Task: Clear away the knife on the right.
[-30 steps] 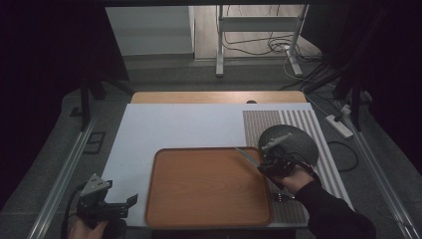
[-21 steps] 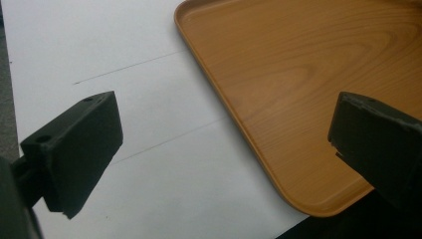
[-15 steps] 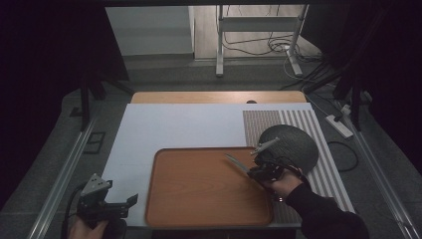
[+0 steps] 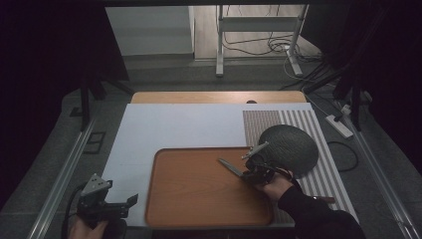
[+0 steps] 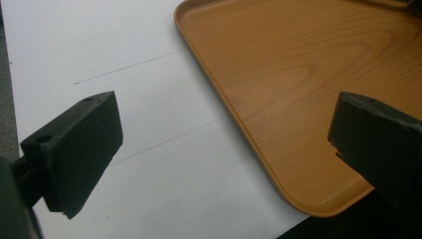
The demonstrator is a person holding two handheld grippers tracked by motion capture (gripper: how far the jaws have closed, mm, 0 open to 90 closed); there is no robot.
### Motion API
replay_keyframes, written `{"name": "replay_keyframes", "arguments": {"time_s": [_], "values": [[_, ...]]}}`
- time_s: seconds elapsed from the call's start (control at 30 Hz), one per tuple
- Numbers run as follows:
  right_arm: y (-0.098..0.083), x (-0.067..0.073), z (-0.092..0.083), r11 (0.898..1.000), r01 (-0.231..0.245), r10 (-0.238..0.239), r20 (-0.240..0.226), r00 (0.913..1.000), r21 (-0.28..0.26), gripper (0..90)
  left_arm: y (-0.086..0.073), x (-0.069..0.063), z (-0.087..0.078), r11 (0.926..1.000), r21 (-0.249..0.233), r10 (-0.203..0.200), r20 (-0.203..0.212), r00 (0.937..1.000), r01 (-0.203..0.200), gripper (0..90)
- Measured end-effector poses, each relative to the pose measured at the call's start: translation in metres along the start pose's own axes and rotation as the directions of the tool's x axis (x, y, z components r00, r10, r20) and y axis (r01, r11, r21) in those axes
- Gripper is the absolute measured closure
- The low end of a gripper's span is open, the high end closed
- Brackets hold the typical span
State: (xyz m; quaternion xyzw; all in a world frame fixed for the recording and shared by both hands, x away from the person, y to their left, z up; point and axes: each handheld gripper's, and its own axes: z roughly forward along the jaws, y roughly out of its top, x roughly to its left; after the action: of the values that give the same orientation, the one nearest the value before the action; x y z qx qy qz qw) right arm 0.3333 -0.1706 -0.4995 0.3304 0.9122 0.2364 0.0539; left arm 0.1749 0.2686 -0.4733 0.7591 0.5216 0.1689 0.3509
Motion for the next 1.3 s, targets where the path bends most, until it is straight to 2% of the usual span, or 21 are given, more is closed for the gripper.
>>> {"name": "replay_keyframes", "arguments": {"time_s": [0.17, 0.23, 0.27, 0.33, 0.37, 0.4, 0.43, 0.5, 0.57, 0.7, 0.83, 1.03, 1.3], "values": [[-0.001, 0.002, 0.005, 1.000, 0.023, -0.023, -0.003, 0.9997, 0.022, 76.1, 0.000, 0.000, 0.000, 1.0000, 0.000, 0.000, 0.000, 1.0000, 0.000, 1.6], [0.000, 0.000, 0.004, 1.000, 0.006, -0.006, -0.014, 0.9999, 0.024, 67.5, 0.000, 0.000, 0.000, 1.0000, 0.001, -0.001, 0.000, 1.0000, 0.001, 1.6], [0.001, -0.002, 0.000, 1.000, 0.005, -0.005, -0.017, 0.9998, 0.005, 63.5, 0.000, 0.000, 0.000, 1.0000, 0.001, 0.000, 0.000, 1.0000, 0.000, 1.6], [0.003, -0.003, -0.004, 1.000, 0.005, -0.006, -0.017, 0.9998, -0.010, 62.7, 0.000, 0.000, 0.000, 1.0000, 0.002, 0.000, 0.000, 1.0000, 0.000, 1.6], [0.005, -0.004, -0.007, 0.999, 0.017, -0.018, -0.013, 0.9998, -0.029, 63.8, 0.000, 0.000, 0.000, 1.0000, 0.002, -0.001, 0.000, 1.0000, 0.001, 1.6], [0.009, -0.003, -0.011, 0.998, 0.052, -0.053, -0.014, 0.9985, -0.042, 77.2, 0.000, 0.000, 0.000, 1.0000, 0.002, -0.002, 0.001, 1.0000, 0.002, 1.6], [0.009, -0.003, -0.011, 0.998, 0.052, -0.053, -0.014, 0.9985, -0.042, 77.2, 0.000, 0.000, 0.000, 1.0000, 0.002, -0.002, 0.001, 1.0000, 0.002, 1.6], [0.015, 0.003, -0.010, 0.994, 0.101, -0.103, -0.049, 0.9935, -0.036, 87.0, 0.000, 0.000, 0.001, 1.0000, 0.003, -0.001, 0.001, 1.0000, 0.001, 1.6], [0.019, 0.009, -0.003, 0.989, 0.145, -0.146, -0.063, 0.9873, -0.015, 89.3, 0.000, 0.000, 0.001, 1.0000, 0.003, 0.000, 0.001, 1.0000, 0.000, 1.6], [0.023, 0.014, 0.015, 0.981, 0.190, -0.188, -0.067, 0.9799, 0.030, 89.3, 0.000, 0.000, 0.000, 1.0000, 0.002, 0.001, 0.000, 1.0000, -0.001, 1.6], [0.022, 0.010, 0.019, 0.983, 0.179, -0.176, -0.059, 0.9826, 0.041, 89.3, 0.000, 0.000, 0.000, 1.0000, 0.001, 0.003, 0.001, 1.0000, -0.003, 1.7], [0.015, -0.005, 0.013, 0.991, 0.128, -0.127, -0.034, 0.9914, 0.045, 89.3, 0.000, 0.000, 0.000, 1.0000, 0.000, 0.007, 0.001, 1.0000, -0.007, 1.7], [0.001, -0.023, 0.003, 0.997, 0.063, -0.061, -0.030, 0.9977, 0.048, 89.3, 0.000, -0.001, 0.000, 0.9999, -0.001, 0.013, 0.000, 0.9999, -0.013, 1.7]]}}
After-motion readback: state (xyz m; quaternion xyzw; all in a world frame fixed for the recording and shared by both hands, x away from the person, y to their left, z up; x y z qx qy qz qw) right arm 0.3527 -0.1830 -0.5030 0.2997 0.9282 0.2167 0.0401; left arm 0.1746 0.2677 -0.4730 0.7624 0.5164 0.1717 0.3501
